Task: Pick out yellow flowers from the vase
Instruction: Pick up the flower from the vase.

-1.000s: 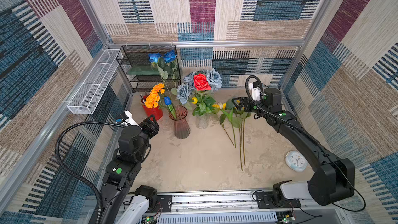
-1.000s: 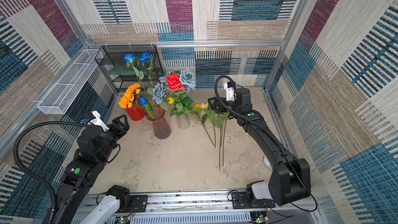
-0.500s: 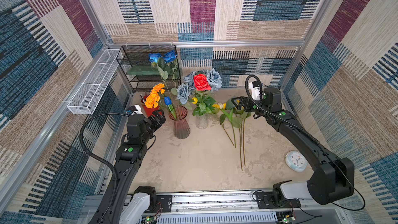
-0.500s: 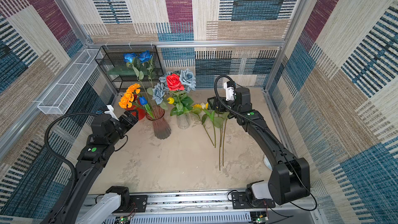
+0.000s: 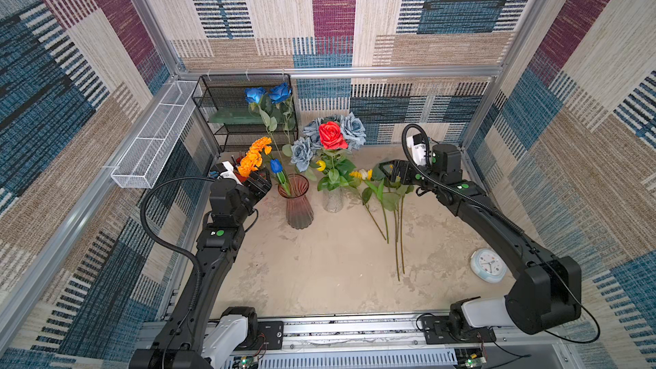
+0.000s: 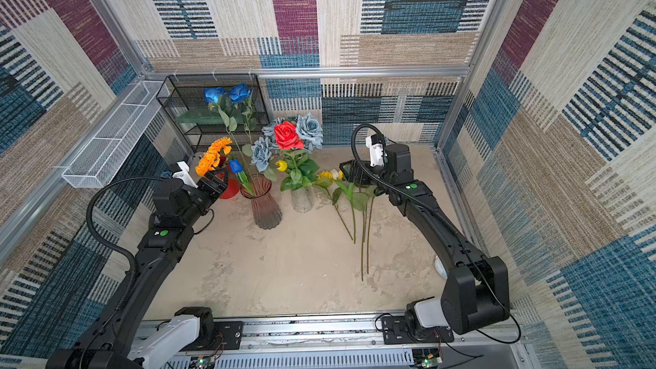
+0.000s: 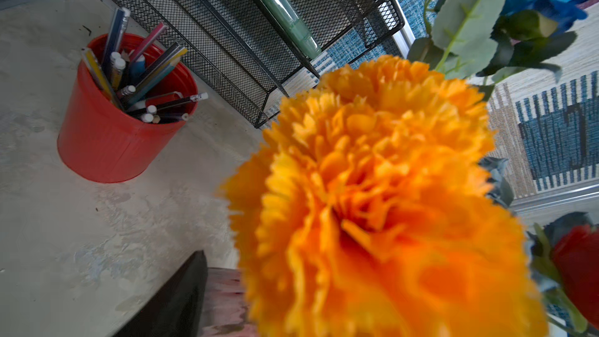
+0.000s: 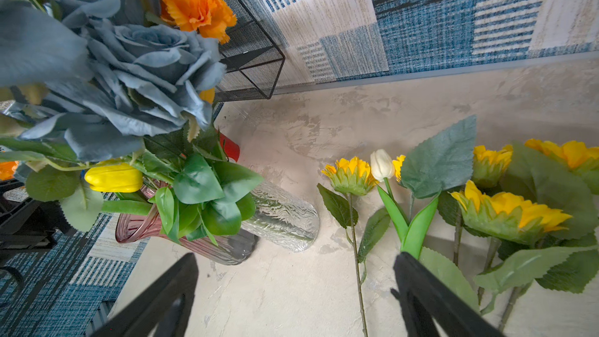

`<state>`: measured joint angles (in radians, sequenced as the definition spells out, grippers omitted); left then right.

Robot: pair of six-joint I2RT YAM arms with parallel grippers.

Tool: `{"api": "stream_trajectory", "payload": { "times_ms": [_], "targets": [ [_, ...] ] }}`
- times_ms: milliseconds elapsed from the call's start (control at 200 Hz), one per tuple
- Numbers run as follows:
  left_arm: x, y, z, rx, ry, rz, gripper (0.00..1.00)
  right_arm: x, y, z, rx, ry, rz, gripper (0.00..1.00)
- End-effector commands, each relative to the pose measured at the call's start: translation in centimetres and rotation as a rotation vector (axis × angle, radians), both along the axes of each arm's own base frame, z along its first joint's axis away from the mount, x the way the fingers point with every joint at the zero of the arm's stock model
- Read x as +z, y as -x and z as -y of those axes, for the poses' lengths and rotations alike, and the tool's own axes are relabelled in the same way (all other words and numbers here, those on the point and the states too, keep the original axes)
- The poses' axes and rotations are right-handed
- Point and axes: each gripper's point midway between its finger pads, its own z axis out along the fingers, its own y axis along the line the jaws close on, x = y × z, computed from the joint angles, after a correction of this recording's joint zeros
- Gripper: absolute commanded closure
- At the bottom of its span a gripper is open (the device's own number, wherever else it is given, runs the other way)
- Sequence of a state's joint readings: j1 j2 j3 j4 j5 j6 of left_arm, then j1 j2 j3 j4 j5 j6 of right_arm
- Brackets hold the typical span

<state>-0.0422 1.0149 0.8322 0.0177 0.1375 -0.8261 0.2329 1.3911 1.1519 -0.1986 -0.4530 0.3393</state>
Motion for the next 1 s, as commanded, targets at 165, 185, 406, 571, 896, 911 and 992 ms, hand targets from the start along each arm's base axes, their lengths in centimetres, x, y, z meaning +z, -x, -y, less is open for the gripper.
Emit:
{"api": "stream_trajectory", "payload": {
  "times_ms": [165, 185, 406, 571, 896, 911, 992],
  "targets": [
    [1.5, -1.7, 0.4, -0.042, 0.022, 0.080, 0.49, 0.7, -0.2, -0.5, 0.020, -0.013, 0.026, 0.04],
    [1.6, -1.8, 0.4, -0.045, 0.024, 0.084, 0.50, 0.7, -0.2, -0.5, 0.019, -0.013, 0.025, 0.04],
    [3.8, -3.0, 1.6, -0.120, 0.031, 0.138, 0.59, 0.2, -0.2, -0.8, 0.026, -0.008, 0.008, 0.04],
    [4.8, -3.4, 2.2, -0.161, 0.028, 0.148, 0.75, 0.1, -0.2, -0.8, 0.023, -0.007, 0.008, 0.04],
    [6.0, -3.4, 3.5, -0.238, 0.060, 0.165, 0.86, -0.1, -0.3, -0.7, 0.022, -0.003, -0.001, 0.04],
    [6.2, -3.3, 3.6, -0.242, 0.062, 0.169, 0.86, -0.1, -0.4, -0.7, 0.020, -0.003, -0.001, 0.04],
    [7.2, -3.1, 4.0, -0.269, 0.068, 0.184, 0.86, -0.2, -0.3, -0.8, 0.023, -0.004, -0.002, 0.04]
  ]
}}
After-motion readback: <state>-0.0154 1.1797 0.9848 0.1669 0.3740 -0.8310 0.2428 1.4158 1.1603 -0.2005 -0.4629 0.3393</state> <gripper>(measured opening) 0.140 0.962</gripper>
